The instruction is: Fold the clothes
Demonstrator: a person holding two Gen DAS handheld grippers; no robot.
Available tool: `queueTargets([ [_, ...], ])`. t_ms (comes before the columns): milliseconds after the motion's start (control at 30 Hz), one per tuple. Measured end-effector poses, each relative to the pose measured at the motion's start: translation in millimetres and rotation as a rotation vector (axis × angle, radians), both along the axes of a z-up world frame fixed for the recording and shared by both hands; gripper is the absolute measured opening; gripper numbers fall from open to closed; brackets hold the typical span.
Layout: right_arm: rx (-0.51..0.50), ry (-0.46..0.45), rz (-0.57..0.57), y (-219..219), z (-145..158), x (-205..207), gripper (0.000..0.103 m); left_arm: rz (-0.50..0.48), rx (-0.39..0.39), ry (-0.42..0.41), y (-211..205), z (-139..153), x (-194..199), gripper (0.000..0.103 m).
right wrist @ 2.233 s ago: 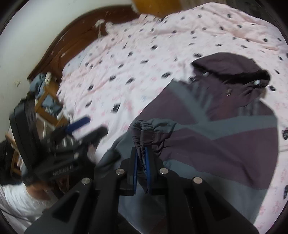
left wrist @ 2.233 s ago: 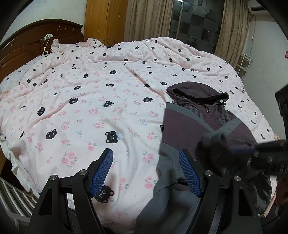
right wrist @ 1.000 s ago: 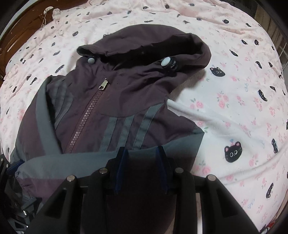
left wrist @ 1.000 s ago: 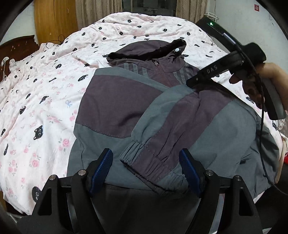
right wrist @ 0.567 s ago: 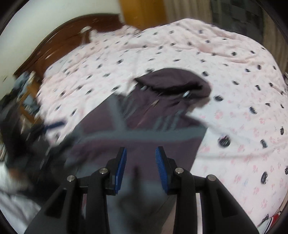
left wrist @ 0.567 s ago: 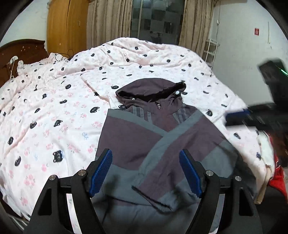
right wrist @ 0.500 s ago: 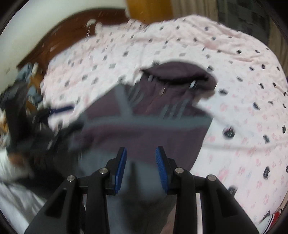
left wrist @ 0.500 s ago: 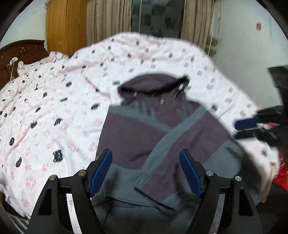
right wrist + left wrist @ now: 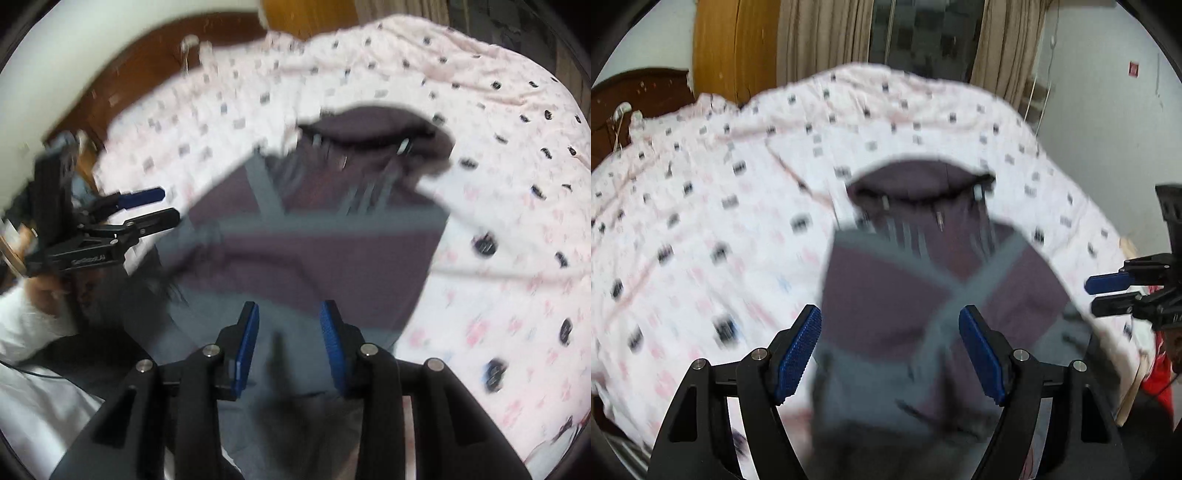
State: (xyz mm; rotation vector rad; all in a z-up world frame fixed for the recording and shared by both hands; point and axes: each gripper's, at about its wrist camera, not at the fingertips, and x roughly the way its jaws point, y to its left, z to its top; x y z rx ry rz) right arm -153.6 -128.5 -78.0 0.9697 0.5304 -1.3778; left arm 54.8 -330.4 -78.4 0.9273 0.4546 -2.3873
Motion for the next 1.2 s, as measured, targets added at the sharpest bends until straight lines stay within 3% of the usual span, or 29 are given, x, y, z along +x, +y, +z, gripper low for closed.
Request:
queueTargets([
  [200, -0.050, -0.109, -0.111, -25, 31, -82, 0.042, -0.061, -0.002, -0.009, -78, 15, -40, 0.073],
  [533, 0.009, -0.277, -0.269, -125, -1, -192, 0.048, -0.212, 0.059, -0.047, -180, -16, -149, 0.073],
  [733, 0.049, -0.302, -0.293, -167, -34, -229, 0.048, -0.261, 0.077, -0.136, -215, -51, -183, 0.073],
  [1033, 0.064, -0.386, -0.296, -207, -75, -260, 0.048, -0.304, 0.150, -0.121, -244, -86, -203, 0.073],
  [1200, 0.087, -0.403, -0.275, -225, -92, -259, 0.047, -0.323, 0.145, -0.129, -244, -101, -213, 0.073],
])
